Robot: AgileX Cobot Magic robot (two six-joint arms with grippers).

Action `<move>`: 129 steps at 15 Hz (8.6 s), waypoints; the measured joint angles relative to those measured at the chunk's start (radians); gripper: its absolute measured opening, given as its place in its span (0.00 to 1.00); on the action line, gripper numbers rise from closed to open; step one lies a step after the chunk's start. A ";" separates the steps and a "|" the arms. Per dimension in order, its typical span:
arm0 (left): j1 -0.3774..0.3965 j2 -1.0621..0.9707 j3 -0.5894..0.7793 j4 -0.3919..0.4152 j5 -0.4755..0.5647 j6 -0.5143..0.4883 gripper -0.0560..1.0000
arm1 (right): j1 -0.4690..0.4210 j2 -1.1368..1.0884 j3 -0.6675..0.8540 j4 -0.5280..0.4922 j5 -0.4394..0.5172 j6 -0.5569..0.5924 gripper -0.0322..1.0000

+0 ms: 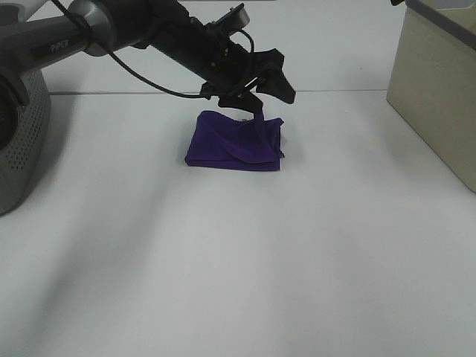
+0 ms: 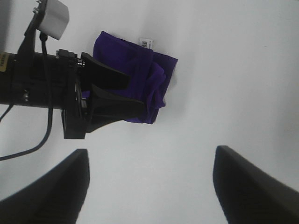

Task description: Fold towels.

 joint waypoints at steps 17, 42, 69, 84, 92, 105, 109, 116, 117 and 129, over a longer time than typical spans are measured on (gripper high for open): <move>0.199 -0.197 -0.321 0.799 0.285 -0.363 0.72 | 0.209 0.380 -0.055 0.346 -0.136 -0.570 0.74; 0.201 -0.197 -0.321 0.684 0.285 -0.340 0.72 | -0.032 0.698 -0.259 0.225 -0.244 -0.435 0.73; 0.201 -0.170 -0.321 0.670 0.288 -0.340 0.72 | 0.029 0.759 -0.266 0.400 -0.224 -0.585 0.69; 0.235 -0.660 0.186 0.942 0.288 -0.403 0.88 | 0.028 -0.257 0.195 -0.234 -0.013 -0.013 0.79; 0.235 -1.639 1.246 0.973 0.149 -0.441 0.88 | 0.028 -1.291 0.855 -0.233 -0.006 0.058 0.79; 0.235 -2.583 1.805 0.862 0.197 -0.330 0.87 | 0.029 -1.857 1.393 -0.222 -0.016 -0.005 0.79; 0.235 -2.584 1.834 0.802 0.132 -0.317 0.85 | 0.029 -1.857 1.438 -0.218 -0.154 -0.012 0.79; 0.474 -2.584 1.834 0.797 0.129 -0.315 0.85 | -0.062 -1.857 1.438 -0.218 -0.160 -0.012 0.79; 0.487 -2.584 1.834 0.797 0.129 -0.315 0.85 | -0.081 -1.857 1.438 -0.218 -0.160 -0.012 0.79; 0.489 -2.584 1.834 0.797 0.129 -0.314 0.85 | -0.128 -1.857 1.438 -0.218 -0.160 -0.012 0.79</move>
